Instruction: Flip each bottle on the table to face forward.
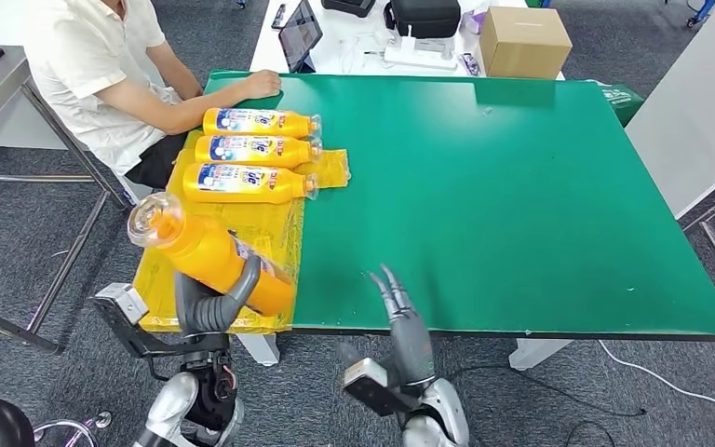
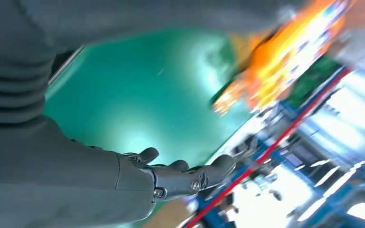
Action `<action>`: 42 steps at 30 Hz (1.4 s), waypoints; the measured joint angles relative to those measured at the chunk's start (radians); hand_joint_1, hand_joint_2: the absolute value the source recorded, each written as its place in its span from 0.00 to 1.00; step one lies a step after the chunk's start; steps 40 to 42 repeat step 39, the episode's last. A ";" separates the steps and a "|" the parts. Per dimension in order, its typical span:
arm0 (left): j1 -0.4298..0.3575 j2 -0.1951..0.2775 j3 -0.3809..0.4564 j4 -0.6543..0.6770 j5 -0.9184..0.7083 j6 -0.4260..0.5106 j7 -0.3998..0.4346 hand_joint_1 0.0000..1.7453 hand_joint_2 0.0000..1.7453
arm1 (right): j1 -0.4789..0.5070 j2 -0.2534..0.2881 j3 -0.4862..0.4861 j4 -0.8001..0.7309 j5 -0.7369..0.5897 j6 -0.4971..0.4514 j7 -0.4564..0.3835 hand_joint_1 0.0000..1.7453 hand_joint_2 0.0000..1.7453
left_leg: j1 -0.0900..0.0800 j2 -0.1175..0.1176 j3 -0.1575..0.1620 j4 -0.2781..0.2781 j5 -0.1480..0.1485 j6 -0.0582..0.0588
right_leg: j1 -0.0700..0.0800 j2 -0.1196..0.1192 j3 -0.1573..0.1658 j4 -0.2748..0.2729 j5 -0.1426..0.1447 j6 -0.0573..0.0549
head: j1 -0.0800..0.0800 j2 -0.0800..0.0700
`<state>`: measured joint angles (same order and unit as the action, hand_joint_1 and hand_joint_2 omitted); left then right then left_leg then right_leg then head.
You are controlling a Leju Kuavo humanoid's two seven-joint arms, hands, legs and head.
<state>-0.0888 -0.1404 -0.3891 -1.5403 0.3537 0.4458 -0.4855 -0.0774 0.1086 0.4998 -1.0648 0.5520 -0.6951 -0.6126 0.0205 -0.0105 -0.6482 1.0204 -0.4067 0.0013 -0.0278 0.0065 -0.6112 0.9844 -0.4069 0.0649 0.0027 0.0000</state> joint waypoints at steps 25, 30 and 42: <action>-0.447 0.031 -0.021 0.870 -1.139 0.121 0.255 1.00 1.00 | -0.105 0.094 -0.060 0.237 -0.041 0.137 -0.030 0.00 0.00 | 0.000 0.000 0.000 0.000 0.002 0.000 | 0.001 0.002 0.001 0.001 0.001 0.000 | 0.000 0.000; -0.552 0.035 -0.033 0.996 -1.193 0.009 0.344 0.98 1.00 | -0.119 0.108 -0.059 0.262 -0.070 0.139 -0.059 0.00 0.00 | 0.000 0.000 0.001 0.000 0.002 0.000 | 0.001 0.002 0.001 0.001 0.001 0.000 | 0.000 0.000; -0.652 0.065 -0.048 1.125 -1.288 -0.103 0.477 0.23 1.00 | -0.129 0.124 -0.061 0.299 -0.106 0.131 -0.082 0.00 0.00 | 0.001 0.000 0.001 0.000 0.002 -0.001 | 0.001 0.002 0.001 0.001 0.001 0.000 | 0.000 0.000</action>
